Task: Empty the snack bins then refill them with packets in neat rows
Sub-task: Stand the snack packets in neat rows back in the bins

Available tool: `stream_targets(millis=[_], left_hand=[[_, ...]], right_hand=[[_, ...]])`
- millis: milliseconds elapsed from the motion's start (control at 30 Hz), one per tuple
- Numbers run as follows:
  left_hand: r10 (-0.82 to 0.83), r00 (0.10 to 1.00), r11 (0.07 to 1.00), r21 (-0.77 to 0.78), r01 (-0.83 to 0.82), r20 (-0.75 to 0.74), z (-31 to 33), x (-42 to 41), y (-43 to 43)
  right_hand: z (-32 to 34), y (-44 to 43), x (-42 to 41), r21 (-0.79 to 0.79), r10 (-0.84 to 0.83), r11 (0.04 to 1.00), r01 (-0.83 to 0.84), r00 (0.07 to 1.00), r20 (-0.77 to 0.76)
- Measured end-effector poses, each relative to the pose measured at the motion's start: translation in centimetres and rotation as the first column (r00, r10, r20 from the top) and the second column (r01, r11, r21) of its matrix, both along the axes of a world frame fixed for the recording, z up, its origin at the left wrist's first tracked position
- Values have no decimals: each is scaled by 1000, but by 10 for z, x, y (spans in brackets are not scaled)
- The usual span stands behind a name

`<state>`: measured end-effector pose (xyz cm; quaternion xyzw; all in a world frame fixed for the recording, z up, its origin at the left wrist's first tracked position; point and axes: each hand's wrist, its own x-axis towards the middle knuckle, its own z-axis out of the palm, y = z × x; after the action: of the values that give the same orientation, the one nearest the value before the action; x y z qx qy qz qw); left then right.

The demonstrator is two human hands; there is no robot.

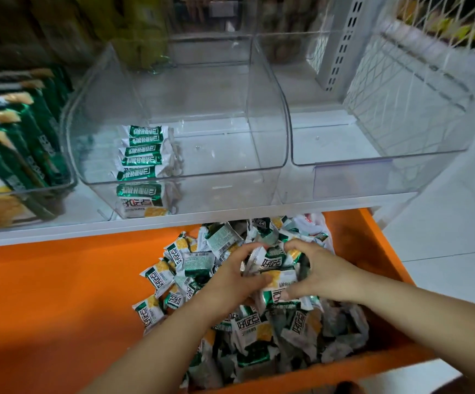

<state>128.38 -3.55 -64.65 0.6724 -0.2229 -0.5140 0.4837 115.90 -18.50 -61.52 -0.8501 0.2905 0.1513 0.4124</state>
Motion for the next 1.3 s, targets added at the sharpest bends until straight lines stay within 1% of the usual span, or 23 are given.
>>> stream_targets(millis=[167, 333, 433, 500, 600, 667, 767, 900, 1000, 1067, 1200, 1300], left_hand=[[16, 999, 994, -110, -11, 38, 50, -14, 13], [-10, 997, 984, -174, 23, 73, 111, -25, 41], [-13, 991, 975, -220, 42, 131, 146, -30, 58], [7, 979, 963, -265, 48, 204, 171, -29, 67], [99, 921, 926, -374, 52, 376, 207, -18, 74], [171, 847, 896, -437, 78, 503, 225, -4, 72], [243, 794, 869, -488, 77, 558, 233, 23, 61], [271, 769, 890, -455, 29, 579, 219, 60, 42], [285, 813, 885, -465, -20, 508, 210, 81, 25], [279, 837, 892, -449, -44, 471, 204, 92, 13], [198, 854, 937, -349, -21, 480, 187, 108, -6], [133, 870, 961, -278, 4, 474, 181, 118, -11]], right_hand=[[54, 11, -10, -87, 53, 995, -48, 997, 48], [105, 36, -23, -101, 62, 994, -52, 993, 104], [139, 49, -30, -148, 94, 986, -71, 983, 155], [164, 57, -31, -209, 126, 975, -80, 967, 220], [202, 60, -22, -345, 182, 937, -50, 914, 362], [223, 57, -7, -393, 210, 919, -20, 869, 448], [237, 47, 24, -399, 232, 917, -8, 825, 516], [224, 31, 67, -402, 232, 915, -21, 843, 485], [215, 21, 90, -391, 205, 920, -9, 862, 463], [209, 14, 101, -413, 199, 911, -8, 883, 424], [196, 6, 114, -510, 250, 858, -69, 922, 295], [200, 3, 114, -523, 270, 842, -132, 943, 196]])
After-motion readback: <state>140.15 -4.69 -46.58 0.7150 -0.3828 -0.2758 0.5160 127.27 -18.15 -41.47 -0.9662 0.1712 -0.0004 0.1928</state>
